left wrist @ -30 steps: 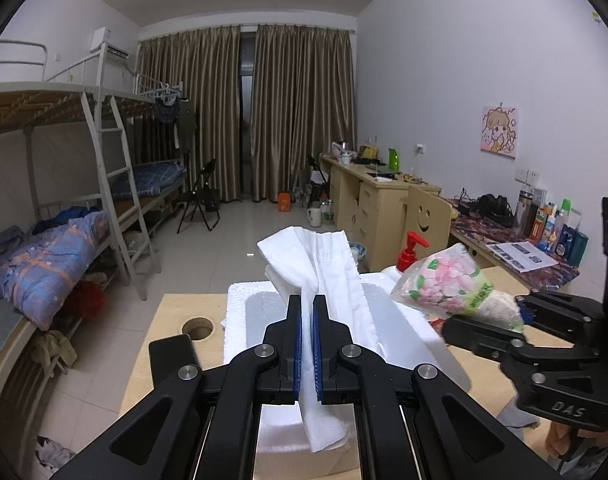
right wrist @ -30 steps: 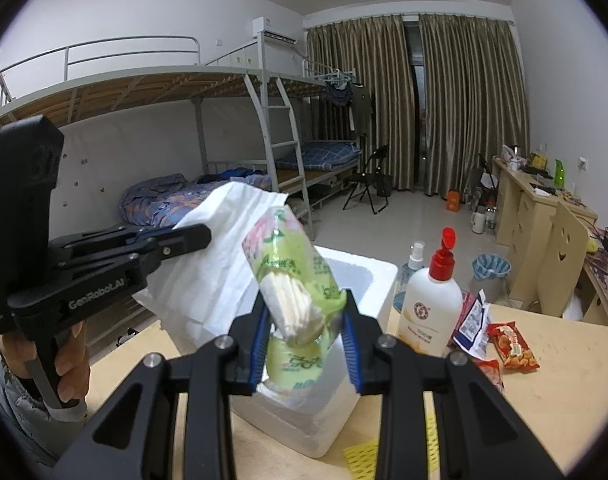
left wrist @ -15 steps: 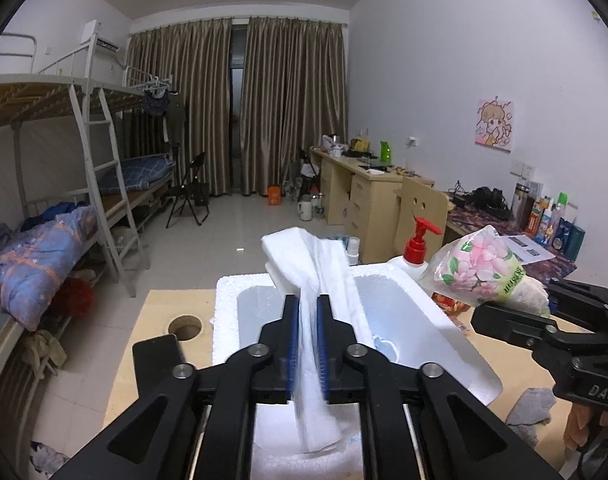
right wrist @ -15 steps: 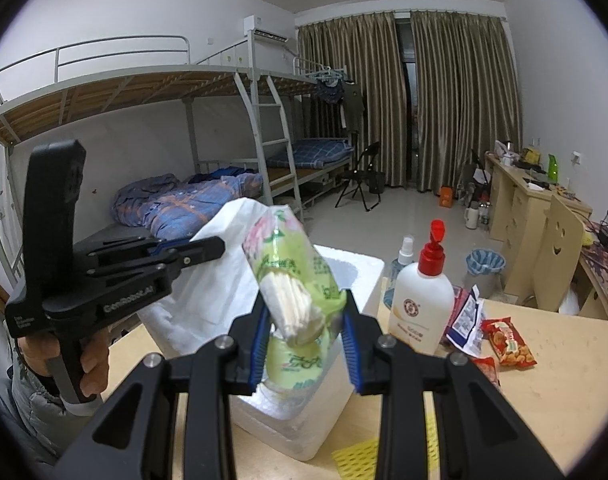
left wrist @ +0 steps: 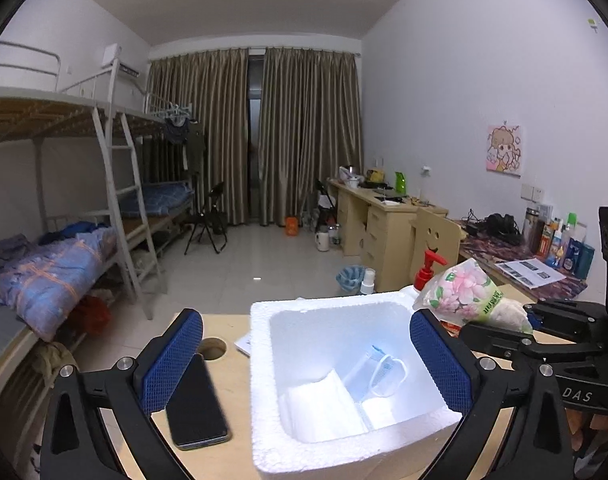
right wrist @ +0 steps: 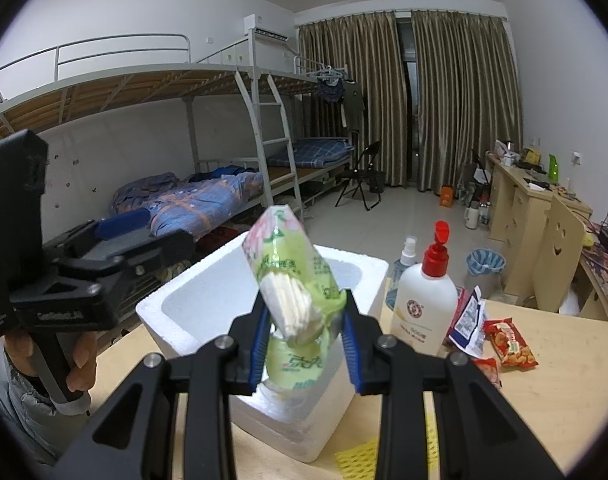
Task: Organize soft objects
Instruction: 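Lower the tissue pack into the foam box and open the right gripper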
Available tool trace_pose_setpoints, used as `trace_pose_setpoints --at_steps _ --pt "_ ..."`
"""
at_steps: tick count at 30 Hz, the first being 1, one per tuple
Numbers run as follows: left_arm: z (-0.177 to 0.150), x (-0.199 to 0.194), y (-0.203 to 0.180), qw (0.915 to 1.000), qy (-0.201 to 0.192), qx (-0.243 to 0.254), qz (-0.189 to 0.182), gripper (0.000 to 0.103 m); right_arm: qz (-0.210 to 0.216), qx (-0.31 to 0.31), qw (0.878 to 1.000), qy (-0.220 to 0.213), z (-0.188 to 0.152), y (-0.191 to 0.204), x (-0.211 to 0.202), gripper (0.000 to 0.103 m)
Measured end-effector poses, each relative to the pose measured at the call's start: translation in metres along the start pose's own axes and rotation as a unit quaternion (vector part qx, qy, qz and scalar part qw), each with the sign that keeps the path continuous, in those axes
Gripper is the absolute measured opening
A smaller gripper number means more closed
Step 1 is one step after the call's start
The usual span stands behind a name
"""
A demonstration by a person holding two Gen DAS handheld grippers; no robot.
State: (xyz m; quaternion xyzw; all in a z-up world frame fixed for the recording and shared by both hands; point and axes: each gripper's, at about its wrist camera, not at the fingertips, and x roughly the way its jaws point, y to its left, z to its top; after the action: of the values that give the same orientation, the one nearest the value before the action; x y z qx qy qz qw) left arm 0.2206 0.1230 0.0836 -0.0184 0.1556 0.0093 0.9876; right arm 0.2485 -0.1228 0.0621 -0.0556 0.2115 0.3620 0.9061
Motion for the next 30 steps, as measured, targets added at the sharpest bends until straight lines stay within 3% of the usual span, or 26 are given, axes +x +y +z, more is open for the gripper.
trace_pose_setpoints --at_steps 30 --pt "-0.007 -0.033 0.033 0.9992 -0.001 -0.017 0.036 0.103 0.019 -0.021 0.999 0.019 0.012 0.021 0.045 0.039"
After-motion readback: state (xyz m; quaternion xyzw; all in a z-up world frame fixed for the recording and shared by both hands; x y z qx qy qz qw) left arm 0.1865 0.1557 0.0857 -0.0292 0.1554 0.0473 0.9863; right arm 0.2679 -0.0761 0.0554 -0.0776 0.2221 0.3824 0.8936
